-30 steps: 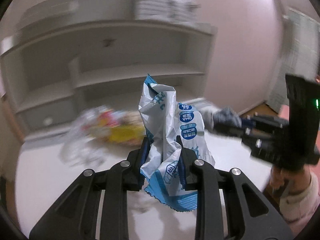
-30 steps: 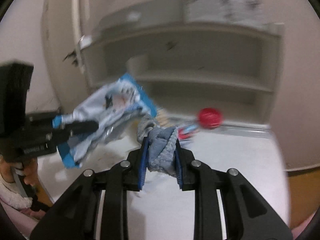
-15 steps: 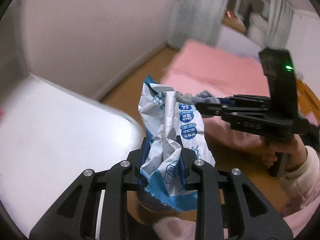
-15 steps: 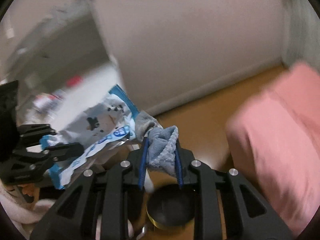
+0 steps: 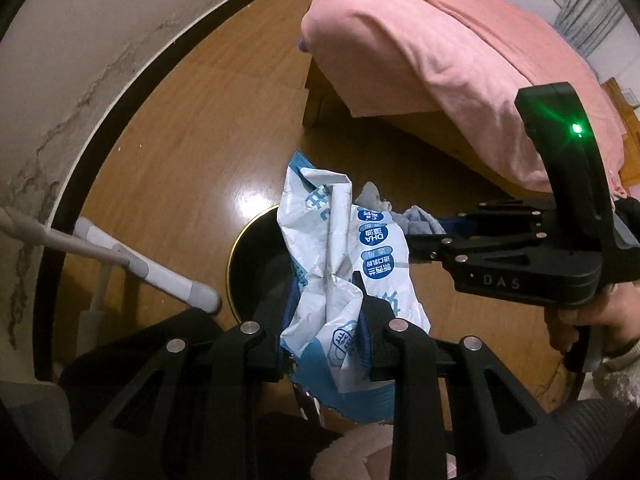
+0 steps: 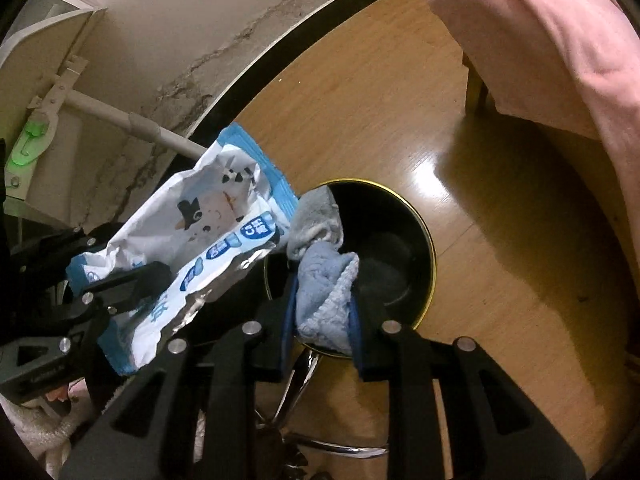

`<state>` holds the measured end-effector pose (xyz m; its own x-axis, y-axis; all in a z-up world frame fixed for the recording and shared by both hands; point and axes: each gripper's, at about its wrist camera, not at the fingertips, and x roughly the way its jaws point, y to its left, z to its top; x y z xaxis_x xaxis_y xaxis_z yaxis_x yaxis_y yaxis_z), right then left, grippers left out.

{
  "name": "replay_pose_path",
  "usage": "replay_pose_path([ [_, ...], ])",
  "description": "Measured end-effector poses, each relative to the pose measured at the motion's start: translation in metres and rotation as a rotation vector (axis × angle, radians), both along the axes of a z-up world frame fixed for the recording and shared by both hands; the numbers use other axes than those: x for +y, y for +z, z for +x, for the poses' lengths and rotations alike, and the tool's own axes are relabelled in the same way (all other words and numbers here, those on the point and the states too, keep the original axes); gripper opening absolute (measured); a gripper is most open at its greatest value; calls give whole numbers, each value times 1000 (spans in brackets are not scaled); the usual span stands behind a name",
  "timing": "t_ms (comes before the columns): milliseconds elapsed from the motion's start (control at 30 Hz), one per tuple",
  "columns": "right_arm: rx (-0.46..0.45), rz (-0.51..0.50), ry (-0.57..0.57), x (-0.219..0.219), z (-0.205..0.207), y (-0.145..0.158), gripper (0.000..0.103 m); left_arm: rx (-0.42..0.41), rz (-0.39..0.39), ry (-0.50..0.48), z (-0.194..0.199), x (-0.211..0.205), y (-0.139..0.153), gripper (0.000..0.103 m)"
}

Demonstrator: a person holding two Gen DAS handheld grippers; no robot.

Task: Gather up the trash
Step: 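Carry the carton and sock to the black bin and open both tools, then swing both open tools back over the desk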

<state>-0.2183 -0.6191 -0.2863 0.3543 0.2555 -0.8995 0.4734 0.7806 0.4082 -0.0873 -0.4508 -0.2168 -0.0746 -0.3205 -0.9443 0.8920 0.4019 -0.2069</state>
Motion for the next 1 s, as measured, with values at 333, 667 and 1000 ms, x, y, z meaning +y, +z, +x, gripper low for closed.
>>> replay_pose_path([
  [333,-4,-38,-62,-5,1,13,88,-86,-27,19,-11,-22,7,92],
  [667,-175,-498,-172,6,-13,148,94,-301,-371,-115,-62,27,154,92],
  [1000,-583,-661,88,132,62,256,96,-594,-381,437,37,206,243,94],
])
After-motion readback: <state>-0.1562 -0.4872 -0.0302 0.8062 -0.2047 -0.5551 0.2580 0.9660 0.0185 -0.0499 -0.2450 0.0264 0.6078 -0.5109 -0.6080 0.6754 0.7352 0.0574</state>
